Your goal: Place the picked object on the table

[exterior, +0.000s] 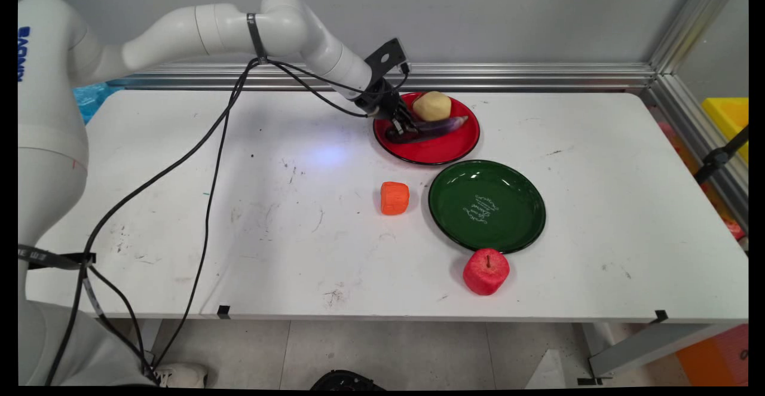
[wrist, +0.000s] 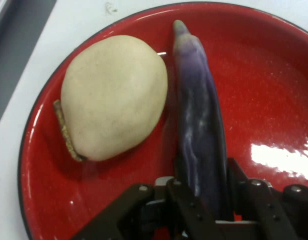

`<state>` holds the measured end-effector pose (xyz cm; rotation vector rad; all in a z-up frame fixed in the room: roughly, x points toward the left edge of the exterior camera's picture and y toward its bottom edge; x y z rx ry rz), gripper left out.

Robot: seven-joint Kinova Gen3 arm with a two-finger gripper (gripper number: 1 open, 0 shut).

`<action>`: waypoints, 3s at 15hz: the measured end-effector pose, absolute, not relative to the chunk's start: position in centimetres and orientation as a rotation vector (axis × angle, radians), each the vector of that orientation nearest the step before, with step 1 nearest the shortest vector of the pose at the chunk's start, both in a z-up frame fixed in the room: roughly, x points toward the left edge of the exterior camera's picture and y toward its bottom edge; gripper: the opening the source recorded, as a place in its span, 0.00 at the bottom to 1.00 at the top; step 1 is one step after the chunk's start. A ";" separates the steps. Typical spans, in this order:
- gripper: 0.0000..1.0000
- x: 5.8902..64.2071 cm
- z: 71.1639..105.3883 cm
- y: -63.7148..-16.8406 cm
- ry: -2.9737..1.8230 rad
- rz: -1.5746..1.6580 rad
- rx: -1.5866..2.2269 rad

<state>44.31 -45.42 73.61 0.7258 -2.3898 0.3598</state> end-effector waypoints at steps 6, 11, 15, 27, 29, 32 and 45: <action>0.00 43.4 74.8 -45.1 -2.376 0.347 0.703; 0.00 42.4 77.9 -43.5 -2.348 0.353 0.700; 0.00 42.5 80.8 -40.7 -2.339 0.372 0.702; 0.00 48.3 82.4 -31.1 -2.444 0.340 0.707; 0.00 49.2 82.0 -30.0 -2.463 0.331 0.707; 0.00 50.1 81.3 -28.7 -2.481 0.321 0.705; 0.00 50.1 78.2 -28.9 -2.479 0.304 0.726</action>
